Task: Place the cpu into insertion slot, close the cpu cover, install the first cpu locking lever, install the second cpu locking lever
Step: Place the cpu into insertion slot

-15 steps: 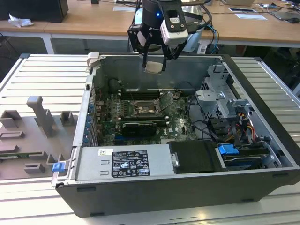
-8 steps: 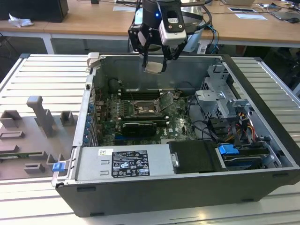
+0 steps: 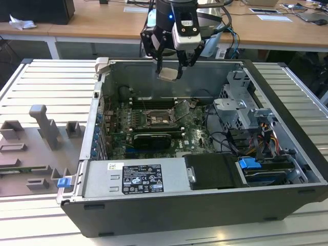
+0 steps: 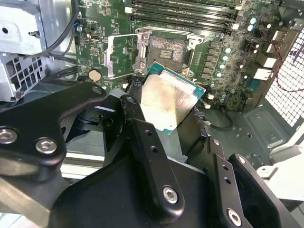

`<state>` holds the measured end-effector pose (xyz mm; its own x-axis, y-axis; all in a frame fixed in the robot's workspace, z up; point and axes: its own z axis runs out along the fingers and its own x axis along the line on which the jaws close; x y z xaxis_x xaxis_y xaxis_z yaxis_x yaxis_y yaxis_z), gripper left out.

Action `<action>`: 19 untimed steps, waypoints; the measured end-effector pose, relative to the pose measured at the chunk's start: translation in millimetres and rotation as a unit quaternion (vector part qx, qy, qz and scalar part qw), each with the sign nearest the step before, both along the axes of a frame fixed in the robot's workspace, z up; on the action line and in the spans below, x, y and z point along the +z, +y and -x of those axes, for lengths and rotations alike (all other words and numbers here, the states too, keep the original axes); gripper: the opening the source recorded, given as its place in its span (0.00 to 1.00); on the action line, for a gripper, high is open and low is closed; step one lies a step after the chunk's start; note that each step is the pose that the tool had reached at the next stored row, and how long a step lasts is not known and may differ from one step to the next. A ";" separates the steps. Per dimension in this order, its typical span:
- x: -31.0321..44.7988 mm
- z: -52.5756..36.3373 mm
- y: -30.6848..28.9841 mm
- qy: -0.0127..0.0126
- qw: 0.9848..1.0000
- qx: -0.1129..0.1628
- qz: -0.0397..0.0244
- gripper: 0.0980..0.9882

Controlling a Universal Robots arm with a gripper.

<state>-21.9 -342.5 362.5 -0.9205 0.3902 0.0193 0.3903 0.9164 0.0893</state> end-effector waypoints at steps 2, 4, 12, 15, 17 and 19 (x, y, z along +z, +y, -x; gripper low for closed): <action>-0.2 0.0 0.0 0.000 1.000 -0.005 0.000 0.50; -0.4 0.0 0.0 0.000 1.000 -0.009 0.000 0.50; -1.6 0.0 0.0 0.000 0.999 -0.044 0.000 0.50; -2.0 0.0 0.0 0.000 0.999 -0.055 0.000 0.50; -2.2 0.0 0.0 0.000 0.998 -0.059 0.000 0.50; -2.4 0.0 0.0 0.000 0.998 -0.064 0.000 0.50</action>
<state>-21.9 -342.5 360.2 -0.8634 0.5041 0.0193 0.5037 0.8593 0.0893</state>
